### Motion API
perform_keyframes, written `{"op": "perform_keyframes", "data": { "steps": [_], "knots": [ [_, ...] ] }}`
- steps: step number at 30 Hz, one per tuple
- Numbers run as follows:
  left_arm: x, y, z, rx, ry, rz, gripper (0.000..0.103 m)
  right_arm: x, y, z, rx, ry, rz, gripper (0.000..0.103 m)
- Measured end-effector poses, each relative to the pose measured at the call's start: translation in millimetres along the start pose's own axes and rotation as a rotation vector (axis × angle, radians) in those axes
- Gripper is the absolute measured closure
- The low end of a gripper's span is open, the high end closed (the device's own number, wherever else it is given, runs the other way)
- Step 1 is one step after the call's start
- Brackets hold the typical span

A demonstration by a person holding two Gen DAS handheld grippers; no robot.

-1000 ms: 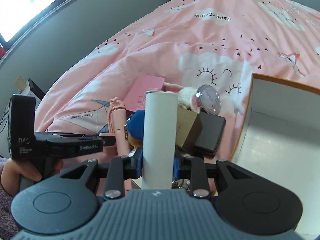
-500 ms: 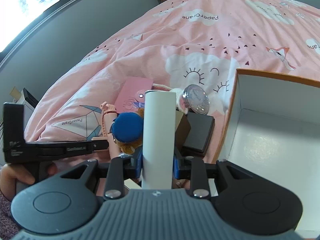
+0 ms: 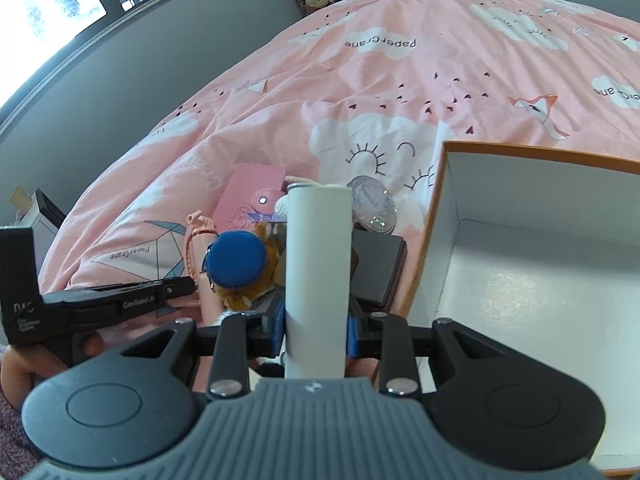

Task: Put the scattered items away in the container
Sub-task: 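Lift white cylinder with right tool while left tool lifts pink fan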

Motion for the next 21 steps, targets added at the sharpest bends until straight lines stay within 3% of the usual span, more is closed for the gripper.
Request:
{"op": "perform_keyframes", "data": {
  "steps": [12,21],
  "knots": [
    [13.3,-17.5,-66.2,0.156,0.033,0.071,0.096,-0.4,-4.8,-37.2,0.078,-0.04,0.03,0.072],
    [51.6,-41.0,-120.1,0.258,0.184,0.102,0.096,21.9,-23.9,-86.1,0.16,-0.019,0.063,0.072]
  ]
}}
Point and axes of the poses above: each gripper's, at about its wrist camera, not at the fingertips, and z roughly the way its jaws point, x to its right, y to its underside, the point moved 6 cm from there along z, roughly the way its jaws point, and after that the axes turned 13 degrees about -y, right-handed, at the moved point
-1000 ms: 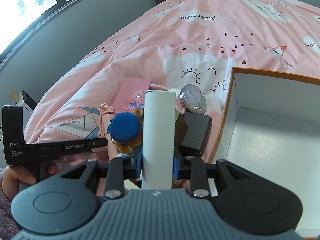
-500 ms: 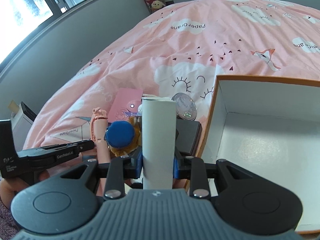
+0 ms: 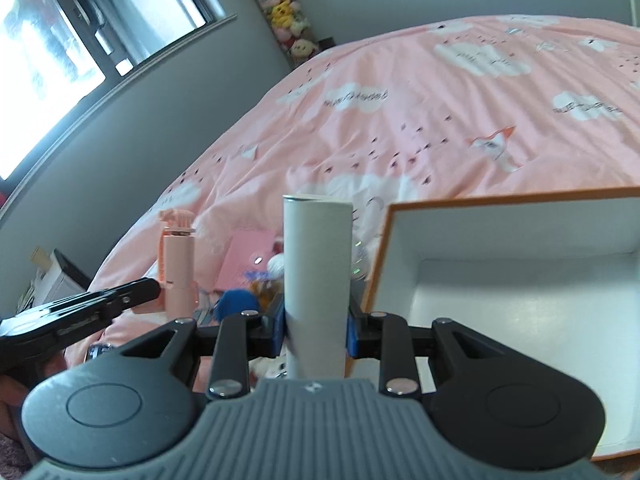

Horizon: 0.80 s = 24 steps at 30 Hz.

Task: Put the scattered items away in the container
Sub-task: 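Lift white cylinder with right tool while left tool lifts pink fan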

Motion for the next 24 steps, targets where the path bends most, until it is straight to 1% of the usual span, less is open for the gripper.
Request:
{"op": "perform_keyframes", "data": {
  "steps": [5,9,14,20,24],
  "knots": [
    [40.7,-15.4,-1.1,0.012,0.111,0.033,0.096,20.6,-12.5,-16.1,0.009,0.047,-0.009,0.072],
    [68.4,-19.0,12.8,-0.007,0.165,0.057,0.096,47.1,-14.7,-5.7,-0.041,0.058,0.023,0.072],
    [85.1,-12.2,38.9,-0.071,0.168,0.086,0.096,78.7,-1.3,26.5,-0.134,0.03,0.098,0.072],
    [86.5,-0.6,61.2,-0.142,0.126,0.109,0.096,100.3,11.5,62.8,-0.215,0.013,0.15,0.072],
    [89.9,5.0,73.5,-0.185,0.115,0.117,0.096,111.3,18.5,83.4,-0.258,-0.018,0.2,0.072]
  ]
}}
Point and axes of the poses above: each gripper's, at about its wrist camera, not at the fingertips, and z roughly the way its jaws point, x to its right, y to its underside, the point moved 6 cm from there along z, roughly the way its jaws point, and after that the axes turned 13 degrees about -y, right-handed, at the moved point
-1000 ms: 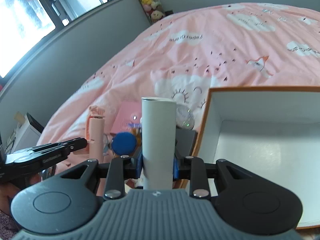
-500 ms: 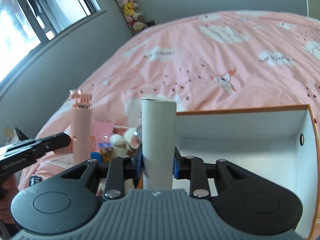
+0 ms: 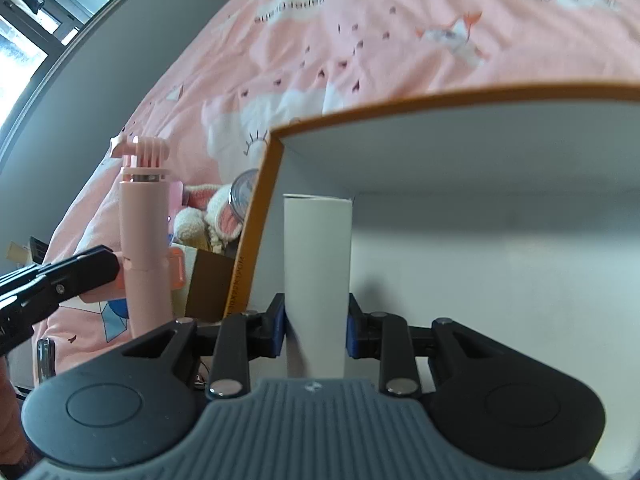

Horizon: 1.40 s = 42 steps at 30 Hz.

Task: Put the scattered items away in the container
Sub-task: 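Lift white cylinder with right tool while left tool lifts pink fan, then lower white cylinder into orange box with right tool and open it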

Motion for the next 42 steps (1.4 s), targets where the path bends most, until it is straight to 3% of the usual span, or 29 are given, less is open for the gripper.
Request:
{"op": "perform_keyframes", "data": {
  "steps": [14,18,31,42],
  "knots": [
    [12.7,1.5,21.9,-0.066,-0.043,0.029,0.096,27.0,3.6,36.0,-0.093,-0.016,0.083,0.07],
    [14.6,1.3,20.1,-0.065,-0.043,0.033,0.096,26.4,6.9,36.9,-0.122,0.014,0.074,0.064],
    [11.8,-1.0,11.1,-0.042,-0.039,0.024,0.096,36.1,4.4,26.6,-0.13,0.124,0.049,0.063],
    [11.0,-8.3,-0.3,-0.017,-0.025,0.023,0.096,45.7,1.0,40.3,-0.147,0.093,0.104,0.061]
  ]
}}
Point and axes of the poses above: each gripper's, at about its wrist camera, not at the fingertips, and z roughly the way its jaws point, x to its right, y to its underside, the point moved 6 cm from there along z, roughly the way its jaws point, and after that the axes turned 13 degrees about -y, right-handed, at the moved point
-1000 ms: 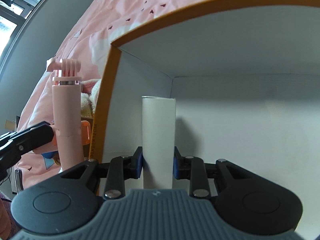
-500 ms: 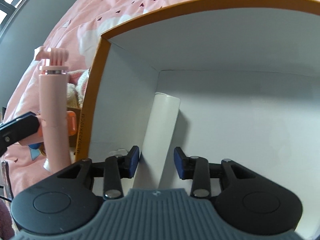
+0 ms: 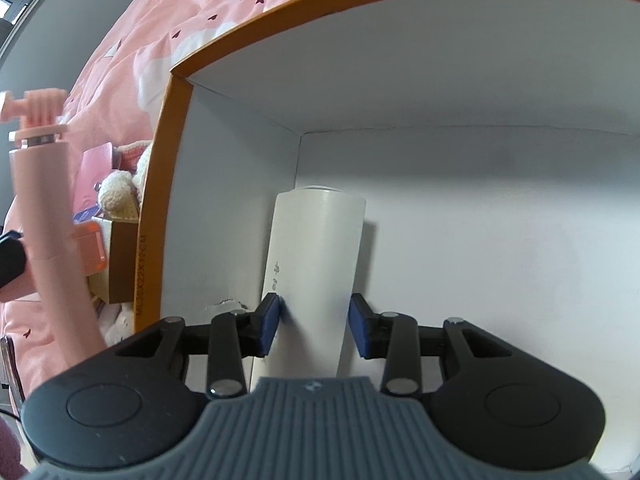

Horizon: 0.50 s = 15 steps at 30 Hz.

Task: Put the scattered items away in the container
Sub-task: 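Lower white cylinder into orange box with right tool and open it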

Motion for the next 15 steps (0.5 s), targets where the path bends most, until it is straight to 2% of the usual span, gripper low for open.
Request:
{"op": "perform_keyframes", "data": {
  "steps": [5,8,13,15],
  "knots": [
    [5.0,-5.1,-7.2,0.014,0.02,0.01,0.096,2.0,3.7,-3.6,0.002,0.028,-0.001,0.06],
    [8.5,-8.8,-10.8,0.02,0.029,0.014,0.096,3.8,5.8,-4.8,0.003,0.051,-0.013,0.068],
    [19.2,-14.2,-10.9,0.016,0.062,0.014,0.096,3.7,7.2,-2.0,-0.001,0.028,-0.008,0.07],
    [26.4,-14.9,-8.7,0.008,0.076,0.021,0.096,1.5,9.0,-11.6,0.023,0.031,-0.025,0.073]
  ]
}}
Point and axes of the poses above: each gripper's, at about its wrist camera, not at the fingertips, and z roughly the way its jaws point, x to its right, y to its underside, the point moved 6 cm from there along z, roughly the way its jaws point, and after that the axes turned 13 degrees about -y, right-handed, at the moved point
